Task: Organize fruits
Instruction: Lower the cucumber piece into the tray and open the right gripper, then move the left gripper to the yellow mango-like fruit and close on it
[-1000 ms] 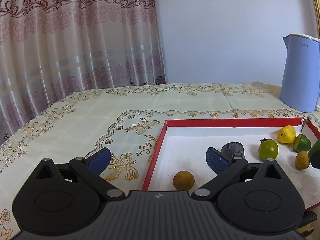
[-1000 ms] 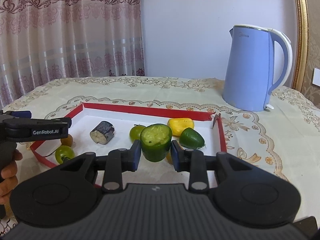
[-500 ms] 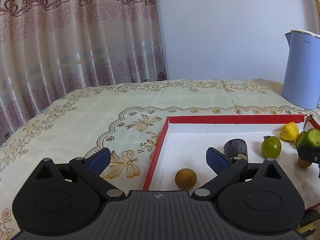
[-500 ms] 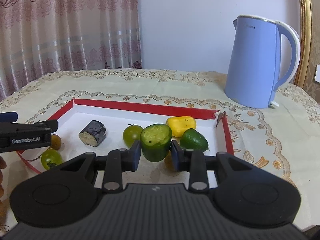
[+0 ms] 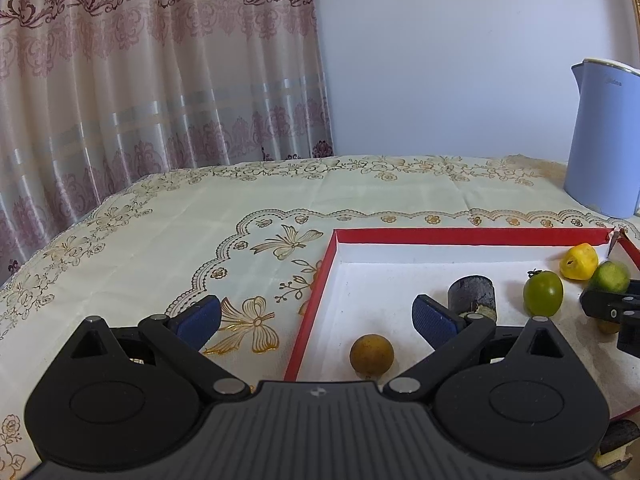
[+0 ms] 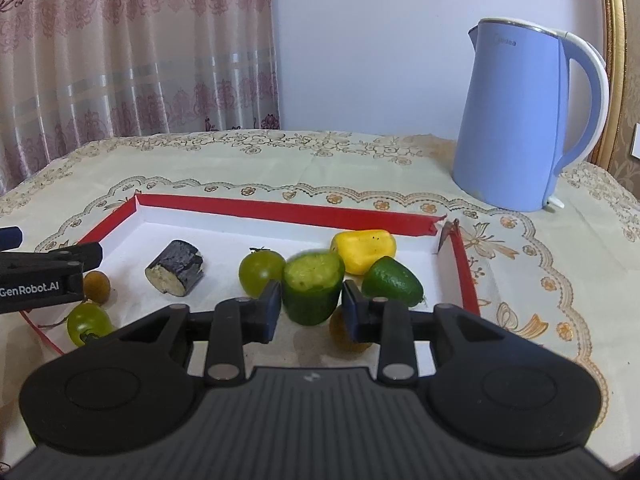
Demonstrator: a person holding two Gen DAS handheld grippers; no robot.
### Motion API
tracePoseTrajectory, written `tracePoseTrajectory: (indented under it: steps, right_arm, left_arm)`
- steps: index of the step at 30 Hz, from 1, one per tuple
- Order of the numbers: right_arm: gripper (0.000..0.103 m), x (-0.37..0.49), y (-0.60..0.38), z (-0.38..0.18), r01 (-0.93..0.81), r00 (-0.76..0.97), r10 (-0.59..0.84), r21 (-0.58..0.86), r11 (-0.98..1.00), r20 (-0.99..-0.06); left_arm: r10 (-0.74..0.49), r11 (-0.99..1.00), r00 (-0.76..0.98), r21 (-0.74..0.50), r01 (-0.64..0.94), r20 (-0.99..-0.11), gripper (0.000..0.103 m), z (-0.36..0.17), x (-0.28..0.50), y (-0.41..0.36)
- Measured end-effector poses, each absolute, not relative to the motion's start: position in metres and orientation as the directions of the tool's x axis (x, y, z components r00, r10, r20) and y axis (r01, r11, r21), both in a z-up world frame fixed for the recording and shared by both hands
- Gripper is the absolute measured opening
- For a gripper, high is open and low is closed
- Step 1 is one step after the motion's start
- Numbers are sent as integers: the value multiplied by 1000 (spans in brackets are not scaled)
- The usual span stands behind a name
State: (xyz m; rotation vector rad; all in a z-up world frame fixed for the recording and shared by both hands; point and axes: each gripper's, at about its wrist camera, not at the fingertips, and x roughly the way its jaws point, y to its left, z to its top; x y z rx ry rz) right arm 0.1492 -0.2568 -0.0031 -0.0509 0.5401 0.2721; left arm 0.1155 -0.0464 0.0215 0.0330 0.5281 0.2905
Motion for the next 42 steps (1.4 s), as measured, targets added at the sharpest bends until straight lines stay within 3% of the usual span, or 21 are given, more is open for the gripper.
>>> tracePoseTrajectory:
  steps: [10,14,19,23,29,31,33,34,35,42]
  right_arm:
    - [36,136,-266,7,-255,840,241,39,966,-486]
    - [51,116,-275,14,-245,859,239,45,968,-452]
    - [55,80,-288,20,-239,874,244,64,969,-420]
    - [66,49,-291,18,-260,869,275,94,961,-410]
    - [66,20,-273,5,-265,849,267,71,962,-455]
    - [66,19,-270,1,-269,832,272,77,960,-484]
    - [81,17,-270,-2,-262,833,263,72,962,-487]
    - [95,15,-271,-3,-246,847,244,59,967,-473]
    - [103,14,-273,-3,-228,863,222,43,973,-454]
    - [103,23,-289,-12,-119,885,123,36,992,-448]
  left_arm:
    - [283,958,824,106,-266,-491,102,21,115,-46]
    - [283,958,824,105,-266,-490,102,21,115,-46]
    - [280,959,827,102,-264,-487,102,22,115,-46]
    - [278,960,834,109,-257,-478,102,22,114,-49]
    - [332,942,840,114,-315,-428,102,32,107,-49]
    - [306,951,844,97,-294,-441,102,38,100,-47]
    - [245,969,852,81,-235,-462,102,42,88,-47]
    - [215,976,858,78,-202,-467,102,42,80,-48]
    - [184,983,864,74,-169,-468,102,42,71,-49]
    - [-3,996,875,74,45,-484,102,19,17,-73]
